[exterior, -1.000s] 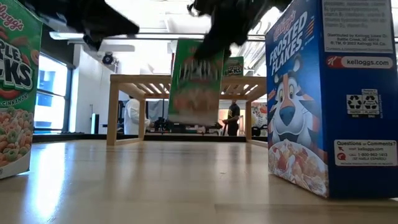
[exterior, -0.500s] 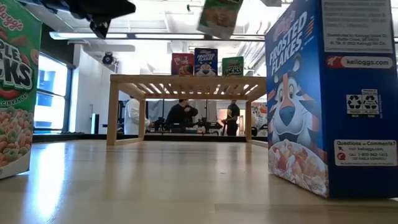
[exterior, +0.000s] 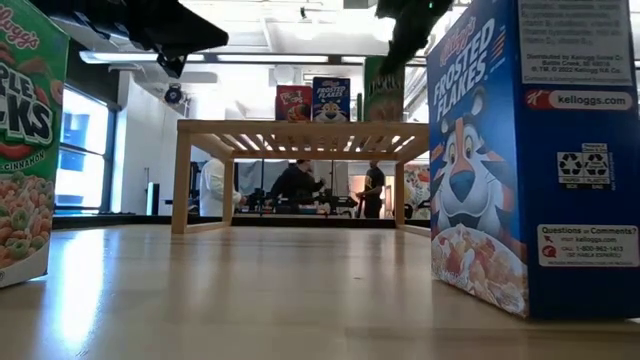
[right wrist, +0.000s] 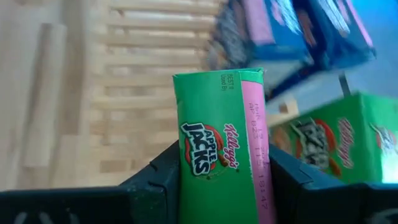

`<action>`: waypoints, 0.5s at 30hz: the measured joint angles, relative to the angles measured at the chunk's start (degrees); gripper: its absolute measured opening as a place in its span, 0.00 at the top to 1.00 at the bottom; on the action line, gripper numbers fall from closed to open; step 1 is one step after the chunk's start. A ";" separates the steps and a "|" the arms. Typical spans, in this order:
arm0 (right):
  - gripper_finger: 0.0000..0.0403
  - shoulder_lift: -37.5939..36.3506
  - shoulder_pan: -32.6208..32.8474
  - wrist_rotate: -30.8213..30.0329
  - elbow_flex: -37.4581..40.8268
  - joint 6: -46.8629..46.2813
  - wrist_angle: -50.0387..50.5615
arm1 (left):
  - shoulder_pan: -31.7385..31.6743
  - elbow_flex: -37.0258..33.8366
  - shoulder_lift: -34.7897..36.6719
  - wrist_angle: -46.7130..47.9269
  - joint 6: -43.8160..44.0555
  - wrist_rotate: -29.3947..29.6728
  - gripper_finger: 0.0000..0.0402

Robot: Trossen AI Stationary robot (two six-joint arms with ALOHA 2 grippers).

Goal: Stack cereal on shelf
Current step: Put the top green cereal box aligned with the other green cereal box on the shelf

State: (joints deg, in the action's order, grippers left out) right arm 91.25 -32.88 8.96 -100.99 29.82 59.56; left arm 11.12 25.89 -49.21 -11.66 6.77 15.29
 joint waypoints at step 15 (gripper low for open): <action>0.58 4.64 -3.80 -0.61 -0.11 -1.50 -3.34 | -0.34 0.00 0.00 0.60 0.03 0.01 1.00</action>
State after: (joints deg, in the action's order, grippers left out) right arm 95.88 -36.68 8.35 -101.10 28.32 56.22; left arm 10.79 25.89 -49.21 -11.05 6.80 15.30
